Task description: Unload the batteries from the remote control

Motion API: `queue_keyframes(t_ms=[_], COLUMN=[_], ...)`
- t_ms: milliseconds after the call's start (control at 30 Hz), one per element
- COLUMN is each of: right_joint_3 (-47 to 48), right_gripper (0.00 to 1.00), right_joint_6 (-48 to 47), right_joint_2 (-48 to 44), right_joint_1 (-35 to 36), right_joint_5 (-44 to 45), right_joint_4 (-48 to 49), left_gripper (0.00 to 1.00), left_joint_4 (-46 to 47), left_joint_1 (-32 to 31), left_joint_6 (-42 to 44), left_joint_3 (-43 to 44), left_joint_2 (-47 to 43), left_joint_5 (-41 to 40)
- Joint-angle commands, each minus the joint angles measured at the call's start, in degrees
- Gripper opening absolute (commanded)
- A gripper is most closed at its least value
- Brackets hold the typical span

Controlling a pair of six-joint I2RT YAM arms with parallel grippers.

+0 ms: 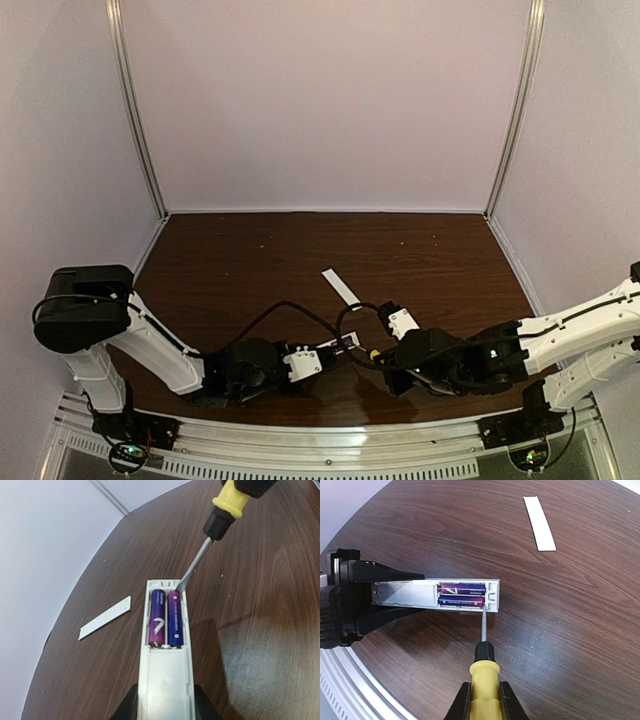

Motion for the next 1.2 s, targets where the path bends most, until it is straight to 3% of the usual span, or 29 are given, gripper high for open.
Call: queue_keyframes(t_ms=[0,633,1167], right_joint_3=[1.61,2.52,2.54], right_gripper=[0.00,0.00,0.00], right_joint_6=[1.08,0.88,-0.35], right_joint_2=[-0.47,-0.01,1.97], right_joint_1=[0.35,0.38,0.36], right_joint_5=[2.79,5.29,2.21], right_joint_4=[-1.78,-1.30,1.81], left_gripper=[0.00,0.00,0.00], left_joint_4=[4.23,3.89,3.80], left_joint_1=[-0.09,-0.09,-0.09], left_joint_6=[-0.02,-0.02,-0.06], left_joint_3=[1.09,1.19,1.22], left_joint_2=[0.55,0.51,0.51], left_joint_5=[-0.82,0.05,0.02])
